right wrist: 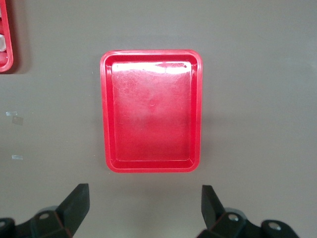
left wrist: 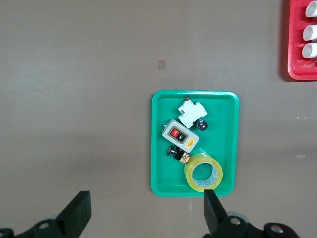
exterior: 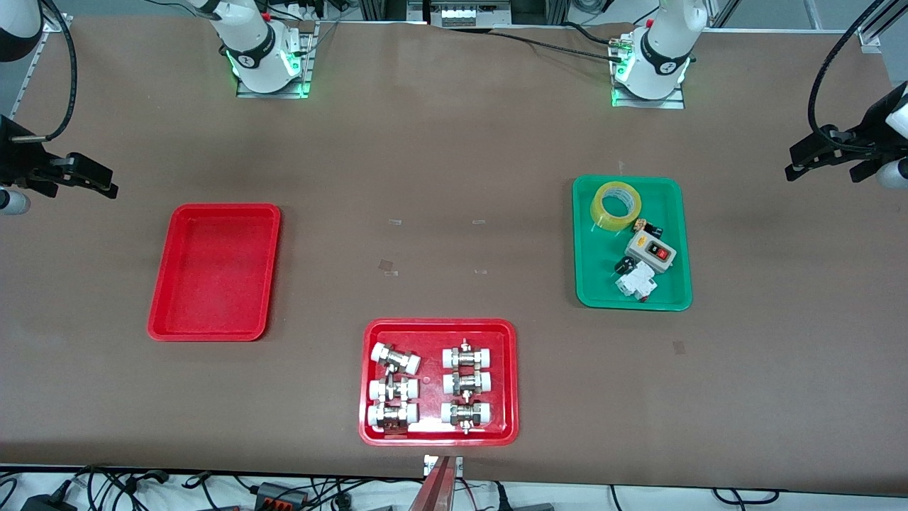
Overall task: Left arm passes tape to right arm into tray
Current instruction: 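Move the left gripper over the yellow tape roll on the green tray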
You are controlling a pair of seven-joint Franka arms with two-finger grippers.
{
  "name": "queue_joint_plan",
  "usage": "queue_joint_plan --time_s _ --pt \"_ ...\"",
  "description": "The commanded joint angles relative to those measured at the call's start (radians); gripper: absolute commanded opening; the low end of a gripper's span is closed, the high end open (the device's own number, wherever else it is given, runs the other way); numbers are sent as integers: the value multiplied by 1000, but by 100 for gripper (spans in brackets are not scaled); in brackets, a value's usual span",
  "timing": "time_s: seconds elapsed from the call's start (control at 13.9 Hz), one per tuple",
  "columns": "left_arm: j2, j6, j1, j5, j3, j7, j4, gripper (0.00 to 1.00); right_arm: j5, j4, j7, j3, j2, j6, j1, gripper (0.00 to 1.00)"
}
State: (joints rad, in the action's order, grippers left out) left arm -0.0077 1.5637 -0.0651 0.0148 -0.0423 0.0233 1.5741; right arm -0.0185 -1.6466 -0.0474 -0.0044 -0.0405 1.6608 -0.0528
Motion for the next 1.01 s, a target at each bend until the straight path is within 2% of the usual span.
queue_joint_plan --time_s 0.0,0.36,0.43,0.72,0.79,0.94 --pt "2 -13 -4 8 -4 15 -16 100 0 -29 -14 -6 30 4 7 100" --pt "17 -19 -1 13 -4 -9 -16 100 2 -21 -12 -6 27 5 7 100" --pt "17 -22 1 13 -5 -43 10 100 2 -21 -12 -6 27 5 7 100" --pt "3 24 11 14 -40 -102 203 100 2 -21 -12 -6 27 5 5 100" --pt "3 66 2 14 -69 -100 266 100 2 -21 -12 -6 27 5 5 100" --pt "3 218 8 16 -85 -100 415 100 -1 -9 -12 -6 19 4 7 100"
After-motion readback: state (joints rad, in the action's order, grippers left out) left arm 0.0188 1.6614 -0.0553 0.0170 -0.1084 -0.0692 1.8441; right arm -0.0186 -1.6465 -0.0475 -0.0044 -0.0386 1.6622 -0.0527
